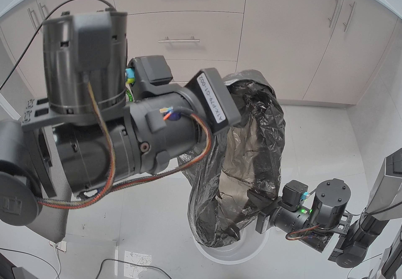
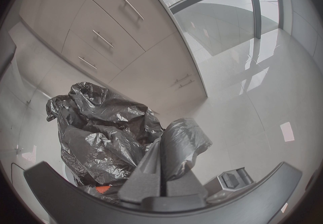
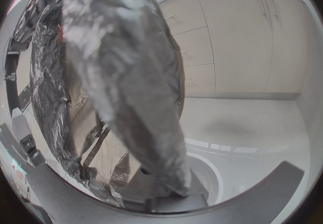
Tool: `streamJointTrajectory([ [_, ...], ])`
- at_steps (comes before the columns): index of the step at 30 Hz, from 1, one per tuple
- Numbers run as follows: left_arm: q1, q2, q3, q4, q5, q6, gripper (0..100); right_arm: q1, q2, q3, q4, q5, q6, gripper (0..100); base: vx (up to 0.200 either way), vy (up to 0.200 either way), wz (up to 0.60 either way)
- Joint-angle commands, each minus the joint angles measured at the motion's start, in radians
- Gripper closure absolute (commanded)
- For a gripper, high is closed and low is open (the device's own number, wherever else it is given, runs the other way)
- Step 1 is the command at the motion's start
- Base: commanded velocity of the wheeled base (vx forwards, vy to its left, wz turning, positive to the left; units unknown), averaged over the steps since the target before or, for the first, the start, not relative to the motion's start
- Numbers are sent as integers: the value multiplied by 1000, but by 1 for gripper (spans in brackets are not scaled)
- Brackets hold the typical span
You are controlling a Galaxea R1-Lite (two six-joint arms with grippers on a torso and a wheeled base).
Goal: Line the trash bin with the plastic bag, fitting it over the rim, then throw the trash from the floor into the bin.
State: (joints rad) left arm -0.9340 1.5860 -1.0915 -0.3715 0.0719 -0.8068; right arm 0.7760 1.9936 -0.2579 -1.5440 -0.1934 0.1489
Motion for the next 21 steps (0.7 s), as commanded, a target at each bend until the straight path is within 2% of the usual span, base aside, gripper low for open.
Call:
streamJointTrajectory([
  [1,11,-6,45,-20,-44,1,100,-47,-61,45,28,37,-31,100,0,0,0],
  [5,20,-9,88,-60,-104,8,100,-70,-141,46,147,65,-60,100,0,0,0],
  [8,18,-14,107,-81,-130,11,100,-110,-263,-8,361,66,-137,100,0,0,0],
  [9,18,-14,107,-81,-132,12,100,-112,-271,-12,374,66,-140,100,0,0,0],
  [10,18,-20,117,-81,-141,18,100,-132,-374,-77,575,66,-173,100,0,0,0],
  [11,18,-20,117,-81,-141,18,100,-132,-374,-77,575,66,-173,100,0,0,0],
  [12,18,-24,130,-83,-152,26,100,-135,-484,-158,808,68,-177,100,0,0,0],
  [13,18,-24,136,-84,-161,32,100,-135,-544,-219,973,68,-177,100,0,0,0],
  [15,18,-26,143,-84,-176,32,100,-135,-612,-310,1185,77,-175,100,0,0,0],
  [16,18,-26,150,-84,-193,32,100,-135,-654,-380,1338,91,-175,100,0,0,0],
  [18,18,-31,162,-84,-218,32,100,-133,-690,-449,1461,100,-173,100,0,0,0],
  [21,18,-49,185,-83,-248,32,100,-124,-720,-506,1558,100,-173,100,0,0,0],
])
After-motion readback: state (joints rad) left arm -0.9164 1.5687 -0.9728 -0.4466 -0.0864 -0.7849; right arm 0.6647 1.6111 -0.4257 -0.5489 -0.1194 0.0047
